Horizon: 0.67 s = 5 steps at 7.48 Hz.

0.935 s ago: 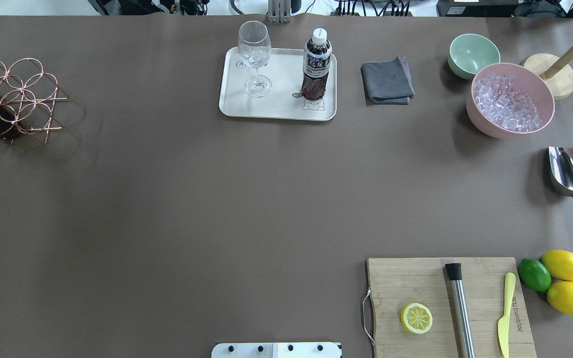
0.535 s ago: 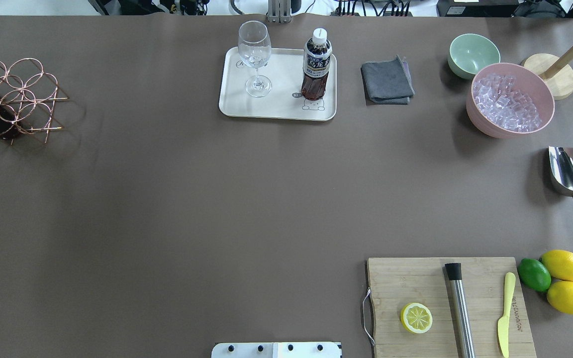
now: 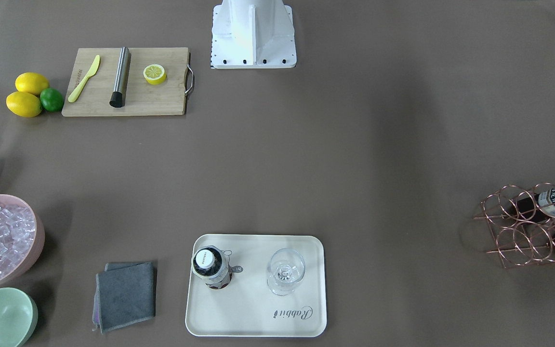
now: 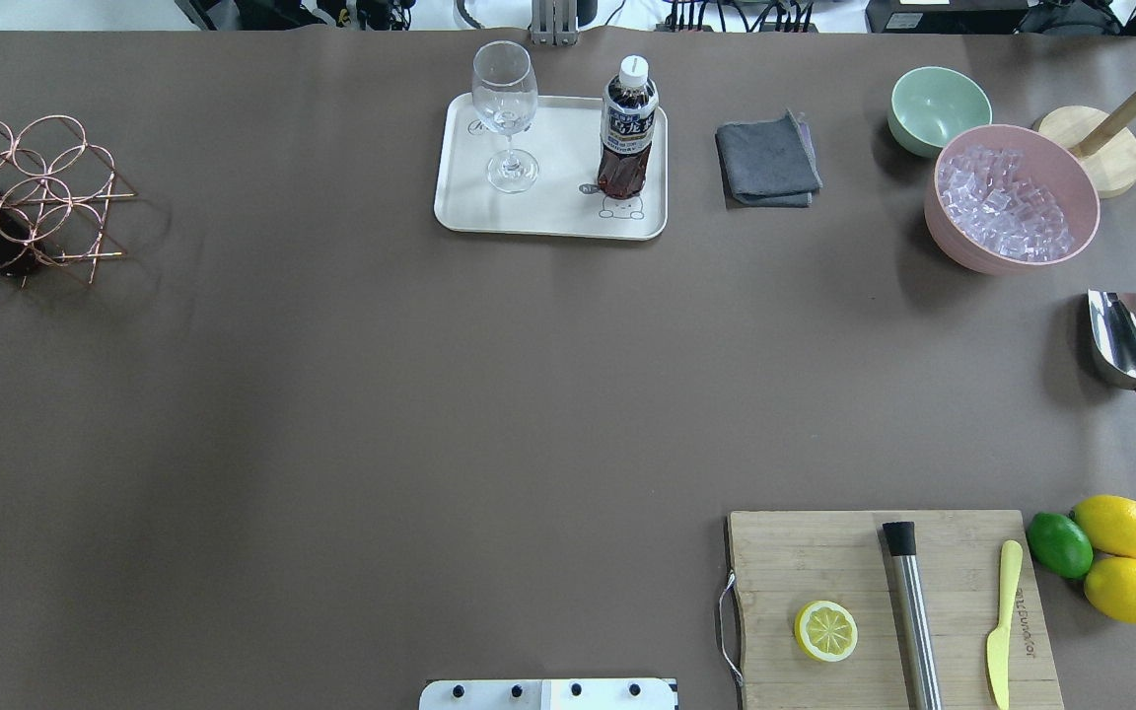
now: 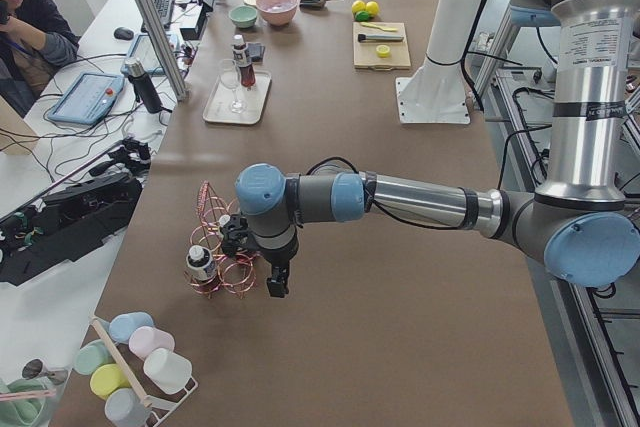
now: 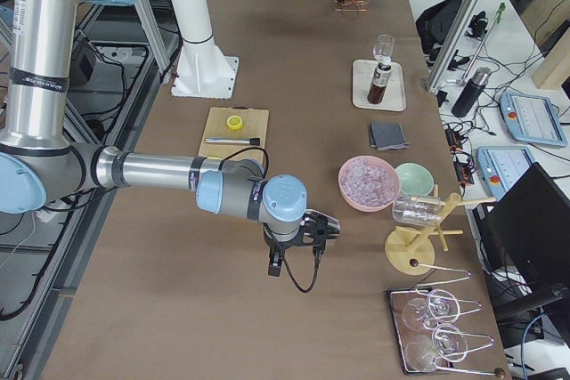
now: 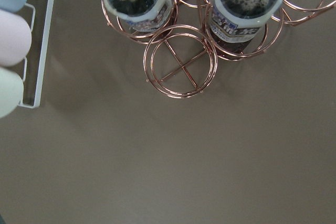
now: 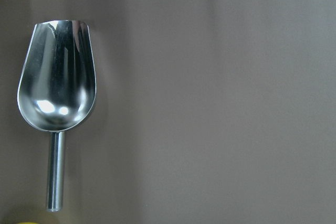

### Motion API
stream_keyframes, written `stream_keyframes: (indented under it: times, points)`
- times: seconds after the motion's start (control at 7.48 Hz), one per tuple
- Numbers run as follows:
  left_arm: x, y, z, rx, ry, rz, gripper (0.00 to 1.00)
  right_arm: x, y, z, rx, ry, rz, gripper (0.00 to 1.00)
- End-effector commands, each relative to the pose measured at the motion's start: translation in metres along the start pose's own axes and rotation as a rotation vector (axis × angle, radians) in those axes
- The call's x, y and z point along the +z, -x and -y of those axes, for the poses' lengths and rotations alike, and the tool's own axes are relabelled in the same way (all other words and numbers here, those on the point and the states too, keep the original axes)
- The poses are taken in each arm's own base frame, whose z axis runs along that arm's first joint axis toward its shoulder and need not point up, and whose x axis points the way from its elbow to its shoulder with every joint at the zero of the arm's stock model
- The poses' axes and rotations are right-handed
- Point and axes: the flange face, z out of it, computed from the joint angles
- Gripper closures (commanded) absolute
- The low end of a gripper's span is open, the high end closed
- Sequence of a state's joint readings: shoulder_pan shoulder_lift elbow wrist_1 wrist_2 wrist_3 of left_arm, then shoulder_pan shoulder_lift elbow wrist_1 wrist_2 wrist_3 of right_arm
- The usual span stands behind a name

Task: Take tea from basket to plate

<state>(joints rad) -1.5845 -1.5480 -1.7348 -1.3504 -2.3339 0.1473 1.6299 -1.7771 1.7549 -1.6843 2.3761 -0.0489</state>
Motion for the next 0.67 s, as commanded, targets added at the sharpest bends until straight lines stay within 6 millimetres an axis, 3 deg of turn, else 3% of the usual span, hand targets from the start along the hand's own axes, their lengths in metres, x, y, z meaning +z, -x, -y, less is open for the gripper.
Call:
stream_keyframes:
  times: [0.0, 0.27, 0.53]
  points:
    - [0.0133, 0.0047, -0.0417, -0.063, -0.018, -0.019, 0.02, -0.0017, -0.0023, -0.0009, 0.005, -0.004, -0.001, 0.00]
    - [0.0045, -0.0039, -0.0390, -0.117, -0.071, -0.012, 0.02, -0.0024, -0.0041, -0.0013, 0.009, -0.007, 0.000, 0.00]
    - [0.0145, 0.0035, -0.0359, -0.082, -0.098, -0.009, 0.02, -0.0025, -0.0048, -0.0018, 0.014, -0.005, 0.000, 0.00]
